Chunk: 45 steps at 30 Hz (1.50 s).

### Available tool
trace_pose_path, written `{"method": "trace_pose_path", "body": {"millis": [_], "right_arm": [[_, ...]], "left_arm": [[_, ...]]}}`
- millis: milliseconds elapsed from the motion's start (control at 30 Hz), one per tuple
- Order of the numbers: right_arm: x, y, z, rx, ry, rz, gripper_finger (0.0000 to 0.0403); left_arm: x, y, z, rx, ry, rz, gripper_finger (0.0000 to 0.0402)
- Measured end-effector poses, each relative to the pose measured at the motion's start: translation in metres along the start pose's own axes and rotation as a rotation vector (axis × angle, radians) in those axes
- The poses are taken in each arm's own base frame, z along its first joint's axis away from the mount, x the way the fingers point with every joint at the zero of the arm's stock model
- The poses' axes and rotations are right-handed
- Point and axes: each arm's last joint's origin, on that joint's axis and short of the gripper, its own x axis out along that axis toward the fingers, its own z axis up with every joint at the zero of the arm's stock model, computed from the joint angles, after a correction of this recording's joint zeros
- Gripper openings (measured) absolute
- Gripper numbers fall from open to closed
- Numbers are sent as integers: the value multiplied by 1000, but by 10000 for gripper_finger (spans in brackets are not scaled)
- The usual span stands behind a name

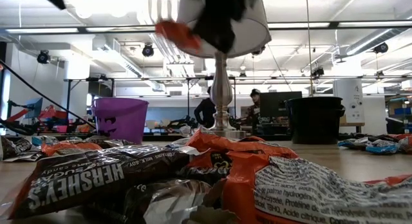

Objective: Sort candy
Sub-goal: Put the orange chocolate into the purple bucket

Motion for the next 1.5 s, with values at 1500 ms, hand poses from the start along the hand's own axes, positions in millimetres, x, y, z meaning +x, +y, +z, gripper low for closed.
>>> {"method": "trace_pose_path", "body": {"millis": [1500], "right_arm": [[-37,9,70,-46,-299,-26,12]], "left_arm": [[29,-19,66,328,-275,-193,164]]}}
